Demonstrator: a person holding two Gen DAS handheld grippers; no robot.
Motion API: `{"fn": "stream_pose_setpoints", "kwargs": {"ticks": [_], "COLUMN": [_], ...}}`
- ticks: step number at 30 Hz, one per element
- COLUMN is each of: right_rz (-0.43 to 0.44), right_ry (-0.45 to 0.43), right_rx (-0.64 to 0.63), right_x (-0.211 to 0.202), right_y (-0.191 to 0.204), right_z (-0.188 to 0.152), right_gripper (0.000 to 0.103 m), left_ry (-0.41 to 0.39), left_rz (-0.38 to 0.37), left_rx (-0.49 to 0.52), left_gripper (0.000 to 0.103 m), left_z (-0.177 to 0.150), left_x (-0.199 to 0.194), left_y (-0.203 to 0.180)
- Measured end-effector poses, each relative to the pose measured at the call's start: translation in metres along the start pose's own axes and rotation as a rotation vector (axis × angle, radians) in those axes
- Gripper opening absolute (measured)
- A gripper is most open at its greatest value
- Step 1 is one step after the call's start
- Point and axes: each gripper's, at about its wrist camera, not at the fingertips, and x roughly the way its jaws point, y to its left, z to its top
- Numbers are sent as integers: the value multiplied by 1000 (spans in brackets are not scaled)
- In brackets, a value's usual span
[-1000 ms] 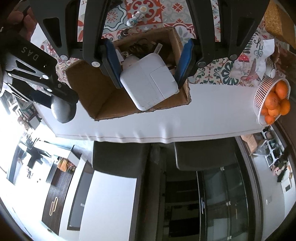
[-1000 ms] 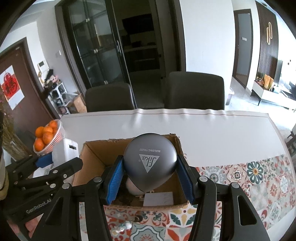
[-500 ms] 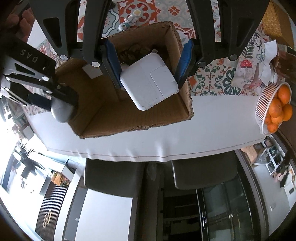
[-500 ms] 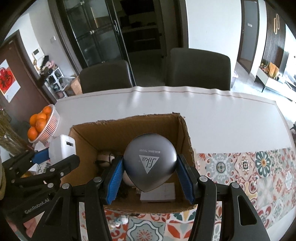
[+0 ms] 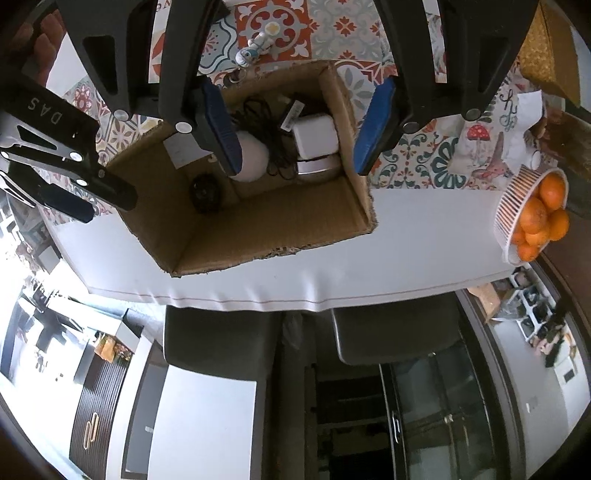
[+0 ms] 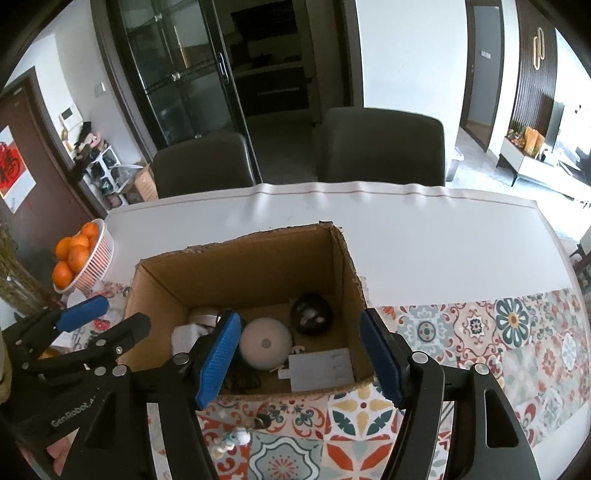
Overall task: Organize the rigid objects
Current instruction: 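Open both tools to drop the charger and speaker into the box, then withdraw both open tools from the box toward the figurine and clip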
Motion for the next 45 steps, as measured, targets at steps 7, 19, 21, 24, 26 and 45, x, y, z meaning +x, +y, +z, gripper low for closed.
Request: {"fn": "stream_pose_setpoints", "kwargs": {"ticks": [7,19,21,24,26,45], "right_rz": [-18,-17,-21,-19,-18,-41], "right_ry": [-60,-127,-132,-139,-147,-139], "right_rx": [-7,-21,-29,-35,-33,-6], "right_x": [-24,-56,-59,-63,-65,-70], "right_y": [3,10,11,13,13,25], "right_z": [-8,-36,-42,-52,-59,-125], "right_gripper": [68,68,68,72,73,79], "left_ry": [-62,-148,-158,-170,-169,-208], "left_rz": [35,66,68,71,66,55], "left_rx": [-23,-14,-3,7,5,86], "left_gripper": [67,69,70,70,70,74], "left_z": [-14,-46,-51,-61,-66,-125], "left_x": [-27,-61,-63,-66,-67,-74], "left_y": [2,2,1,1,3,7]}}
